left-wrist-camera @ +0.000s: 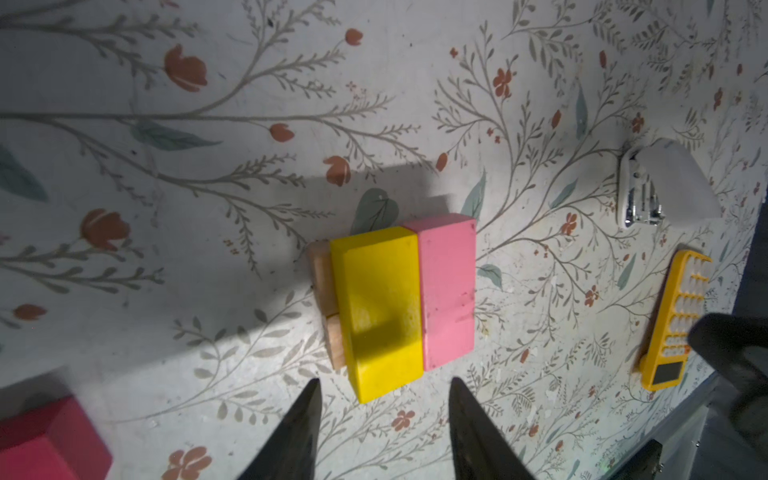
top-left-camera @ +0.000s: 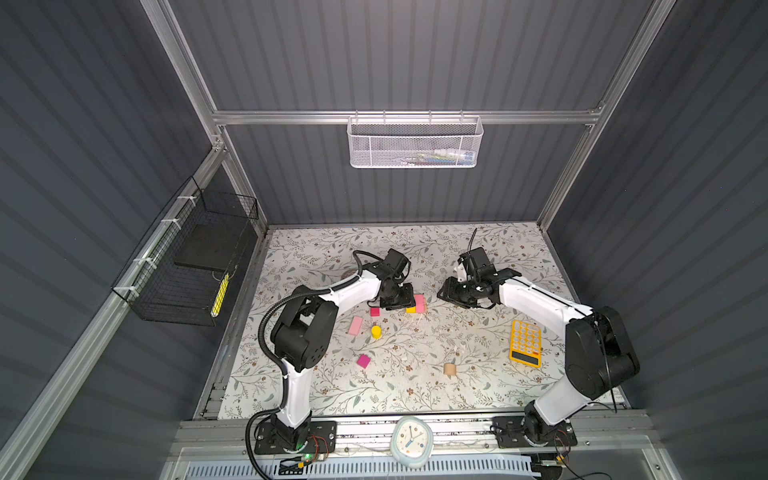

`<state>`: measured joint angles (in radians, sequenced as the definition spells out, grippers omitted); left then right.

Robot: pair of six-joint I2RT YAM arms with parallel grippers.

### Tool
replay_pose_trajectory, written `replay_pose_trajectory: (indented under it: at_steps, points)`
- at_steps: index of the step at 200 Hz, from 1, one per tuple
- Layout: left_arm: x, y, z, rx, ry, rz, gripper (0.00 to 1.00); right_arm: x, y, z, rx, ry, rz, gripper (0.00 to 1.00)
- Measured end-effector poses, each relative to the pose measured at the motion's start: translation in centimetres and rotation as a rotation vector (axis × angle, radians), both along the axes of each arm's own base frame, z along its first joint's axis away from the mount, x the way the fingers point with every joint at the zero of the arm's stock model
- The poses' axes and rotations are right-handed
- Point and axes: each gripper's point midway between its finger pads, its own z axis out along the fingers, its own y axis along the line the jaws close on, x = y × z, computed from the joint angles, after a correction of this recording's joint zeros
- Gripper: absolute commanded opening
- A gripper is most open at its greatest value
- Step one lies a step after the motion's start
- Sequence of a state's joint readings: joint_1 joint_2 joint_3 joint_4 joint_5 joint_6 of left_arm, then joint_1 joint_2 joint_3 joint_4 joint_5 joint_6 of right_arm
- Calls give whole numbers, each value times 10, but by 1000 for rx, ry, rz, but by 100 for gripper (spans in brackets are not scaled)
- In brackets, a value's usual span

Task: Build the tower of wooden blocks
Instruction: 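Open both grippers and lift them away from the stack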

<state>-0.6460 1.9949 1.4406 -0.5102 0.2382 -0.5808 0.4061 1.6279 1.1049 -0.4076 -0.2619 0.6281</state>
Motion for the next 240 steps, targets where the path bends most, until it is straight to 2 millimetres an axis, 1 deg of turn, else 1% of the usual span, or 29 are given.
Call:
replay_pose_trajectory:
  at_steps: [30,165,240]
  points:
    - [0,-1,-6,1,13,-3,45,2,-3,-1,1,-2,-7,47]
    - [1,-8,-8,-23,22,-10,38,2,-6,-3,3,2,-16,47]
    - [1,-9,-7,-34,21,-11,37,2,-6,-3,3,2,-16,47]
